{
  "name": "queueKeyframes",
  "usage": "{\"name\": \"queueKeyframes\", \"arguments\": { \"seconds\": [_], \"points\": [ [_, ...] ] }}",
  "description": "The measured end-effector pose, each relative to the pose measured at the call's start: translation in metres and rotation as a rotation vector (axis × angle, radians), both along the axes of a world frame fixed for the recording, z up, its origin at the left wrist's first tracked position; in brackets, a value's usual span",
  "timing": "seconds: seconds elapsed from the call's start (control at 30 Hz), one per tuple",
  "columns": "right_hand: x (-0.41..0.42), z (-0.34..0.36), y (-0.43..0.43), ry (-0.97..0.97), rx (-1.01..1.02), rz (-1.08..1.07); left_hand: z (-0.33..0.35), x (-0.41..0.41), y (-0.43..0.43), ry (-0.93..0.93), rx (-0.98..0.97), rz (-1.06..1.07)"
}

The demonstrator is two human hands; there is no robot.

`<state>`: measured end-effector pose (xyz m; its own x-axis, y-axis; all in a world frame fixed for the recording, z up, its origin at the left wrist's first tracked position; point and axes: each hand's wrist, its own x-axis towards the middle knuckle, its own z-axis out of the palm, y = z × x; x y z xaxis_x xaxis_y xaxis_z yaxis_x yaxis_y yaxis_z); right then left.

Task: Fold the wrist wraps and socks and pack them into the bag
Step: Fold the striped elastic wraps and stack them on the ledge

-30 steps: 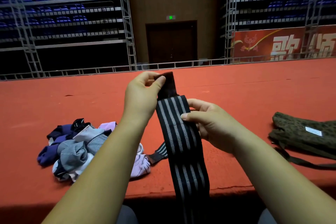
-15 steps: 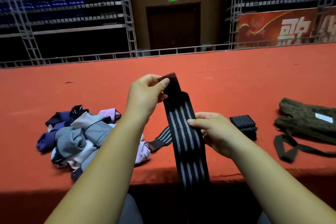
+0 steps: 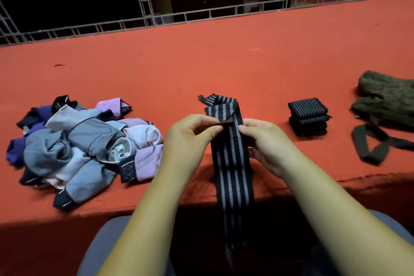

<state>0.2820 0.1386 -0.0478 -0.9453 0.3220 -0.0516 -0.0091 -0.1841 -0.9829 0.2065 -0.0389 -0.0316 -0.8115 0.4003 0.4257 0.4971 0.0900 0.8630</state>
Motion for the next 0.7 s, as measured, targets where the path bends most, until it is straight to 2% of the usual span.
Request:
{"name": "queueKeyframes", "arguments": {
  "seconds": [0.3, 0.7],
  "points": [
    [-0.007, -0.02, 0.011, 0.0, -0.019, 0.018, -0.042, -0.018, 0.015, 0.21, -0.022, 0.017],
    [-0.005, -0.029, 0.005, 0.011, -0.069, 0.009, -0.059, -0.021, 0.01, 0.212, -0.044, -0.003]
  ]
}}
